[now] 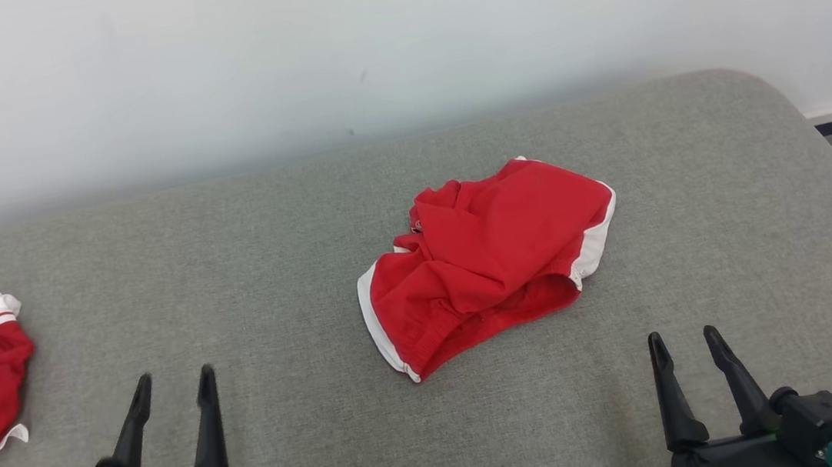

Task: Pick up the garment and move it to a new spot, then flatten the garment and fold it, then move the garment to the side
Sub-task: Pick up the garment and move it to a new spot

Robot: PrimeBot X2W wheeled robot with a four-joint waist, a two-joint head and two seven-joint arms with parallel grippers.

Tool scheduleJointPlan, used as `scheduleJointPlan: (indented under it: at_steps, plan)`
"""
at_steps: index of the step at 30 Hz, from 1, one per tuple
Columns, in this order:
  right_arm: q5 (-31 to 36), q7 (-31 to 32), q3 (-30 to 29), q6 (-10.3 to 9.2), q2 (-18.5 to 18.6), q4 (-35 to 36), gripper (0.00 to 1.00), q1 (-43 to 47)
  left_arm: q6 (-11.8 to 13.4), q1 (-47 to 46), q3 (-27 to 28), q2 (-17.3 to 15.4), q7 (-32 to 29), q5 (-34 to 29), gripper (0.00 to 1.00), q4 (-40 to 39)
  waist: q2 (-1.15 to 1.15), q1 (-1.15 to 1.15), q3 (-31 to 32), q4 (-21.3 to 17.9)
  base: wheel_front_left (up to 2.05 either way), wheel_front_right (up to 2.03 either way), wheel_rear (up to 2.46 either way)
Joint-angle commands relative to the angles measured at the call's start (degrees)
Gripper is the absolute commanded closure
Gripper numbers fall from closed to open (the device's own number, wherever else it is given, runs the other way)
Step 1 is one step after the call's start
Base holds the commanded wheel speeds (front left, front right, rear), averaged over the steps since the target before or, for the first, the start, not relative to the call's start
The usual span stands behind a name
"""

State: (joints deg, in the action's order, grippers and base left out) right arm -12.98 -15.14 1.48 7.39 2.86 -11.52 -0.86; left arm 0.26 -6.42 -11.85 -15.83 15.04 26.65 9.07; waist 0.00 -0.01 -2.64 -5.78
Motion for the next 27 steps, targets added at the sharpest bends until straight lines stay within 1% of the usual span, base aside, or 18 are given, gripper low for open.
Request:
scheduleJointPlan:
  at_steps: [1,3,5,9,11,15,21,27]
  plan:
    - [0.49,-0.05,-0.33,0.2,0.02,0.19,0.0,1.0,0.18,1.83,1.13,0.68,0.13,-1.14,0.0,-0.9,0.0,0.01,0.51,0.54,0.0,0.0,0.0]
    - [0.6,-0.05,-0.66,0.2,0.02,0.19,0.0,1.11,0.16,4.03,3.47,1.44,0.14,-2.98,0.0,-2.29,0.0,0.01,0.58,0.78,0.0,0.0,0.0]
    - [0.76,-0.05,-0.91,0.2,0.02,0.23,0.0,1.09,-0.27,5.75,5.72,3.0,0.14,-4.52,0.0,-3.4,0.0,0.01,0.57,0.94,0.0,0.0,0.0]
    - [1.04,-0.05,-1.14,0.2,0.02,0.14,0.0,1.67,-1.95,8.76,9.85,5.77,0.15,-8.05,0.0,-4.55,0.0,0.01,0.79,1.12,0.0,0.0,0.0]
    - [1.27,-0.05,-1.13,0.2,0.01,0.0,0.0,1.97,-2.81,9.82,10.56,6.38,0.15,-10.82,0.0,-3.72,0.0,0.01,0.85,1.22,0.0,0.0,0.0]
    - [1.55,-0.05,-1.41,0.2,0.03,-0.12,0.0,2.44,-3.91,10.99,13.07,9.01,0.15,-13.47,0.0,-2.62,0.0,0.01,1.06,1.52,0.0,0.0,0.0]
    - [2.06,-0.05,-1.6,0.2,0.03,-0.35,0.0,3.2,-5.52,11.97,16.19,11.27,0.16,-15.46,0.0,-3.18,0.0,0.01,1.34,1.81,0.0,0.0,0.0]
    - [2.46,-0.05,-1.61,0.2,0.02,-0.69,0.0,3.37,-6.78,12.8,18.5,12.55,0.16,-16.26,0.0,-3.04,0.0,0.01,1.48,2.25,0.0,0.0,0.0]
